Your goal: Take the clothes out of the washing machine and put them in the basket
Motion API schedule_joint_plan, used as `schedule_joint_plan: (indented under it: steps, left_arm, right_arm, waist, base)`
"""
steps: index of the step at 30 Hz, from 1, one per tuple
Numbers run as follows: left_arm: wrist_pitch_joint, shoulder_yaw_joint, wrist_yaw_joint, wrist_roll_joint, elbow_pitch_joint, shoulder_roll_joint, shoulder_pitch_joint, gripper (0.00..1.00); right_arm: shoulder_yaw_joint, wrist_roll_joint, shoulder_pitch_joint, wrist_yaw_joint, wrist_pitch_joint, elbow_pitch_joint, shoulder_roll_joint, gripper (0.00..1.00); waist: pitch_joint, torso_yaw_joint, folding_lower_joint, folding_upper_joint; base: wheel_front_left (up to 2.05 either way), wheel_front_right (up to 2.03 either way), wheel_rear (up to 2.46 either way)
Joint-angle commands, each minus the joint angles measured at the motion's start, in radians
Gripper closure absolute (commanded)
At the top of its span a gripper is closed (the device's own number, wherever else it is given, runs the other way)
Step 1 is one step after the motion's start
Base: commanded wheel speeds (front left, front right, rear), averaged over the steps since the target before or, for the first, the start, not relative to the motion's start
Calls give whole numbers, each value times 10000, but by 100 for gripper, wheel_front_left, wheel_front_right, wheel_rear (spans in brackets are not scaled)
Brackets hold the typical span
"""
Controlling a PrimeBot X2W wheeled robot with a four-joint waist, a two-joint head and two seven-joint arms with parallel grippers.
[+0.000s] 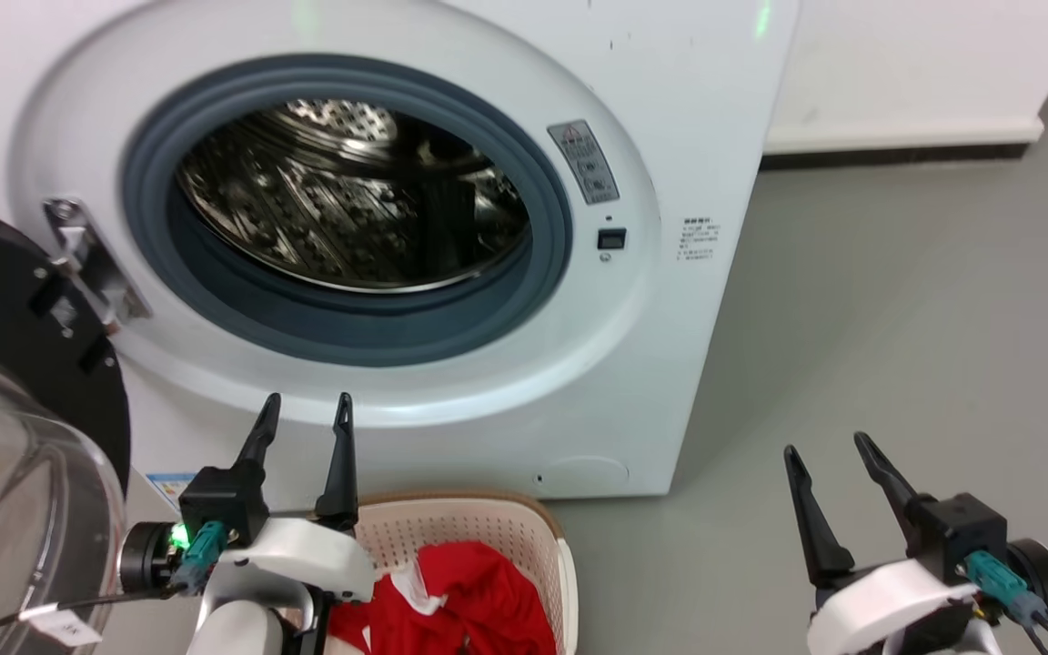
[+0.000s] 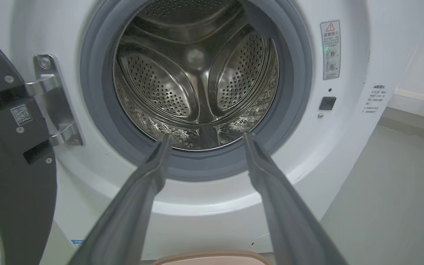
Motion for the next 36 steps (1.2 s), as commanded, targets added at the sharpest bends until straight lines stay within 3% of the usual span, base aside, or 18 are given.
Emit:
schedule_joint_plan:
  steps: [1, 15, 36]
  left_arm:
    - [-23, 98, 64, 123, -341, -22, 252, 0]
    - [-22, 135, 430, 647, -1778, 147, 1767, 0]
    - [23, 161, 694, 302, -1986, 169, 2324, 0]
  right_arm:
    - [-69, -33, 257, -7, 60, -217, -4, 0]
    - [-381, -418, 1033, -7, 493, -1135, -4, 0]
    - [-411, -167, 1166, -7, 613, -1100, -4, 0]
  waist:
    - [-348, 172, 3, 0]
    - [-942, 224, 3, 0]
    - [-971, 172, 3, 0]
  base:
    - [0, 0, 0]
    - [0, 0, 0]
    - [0, 0, 0]
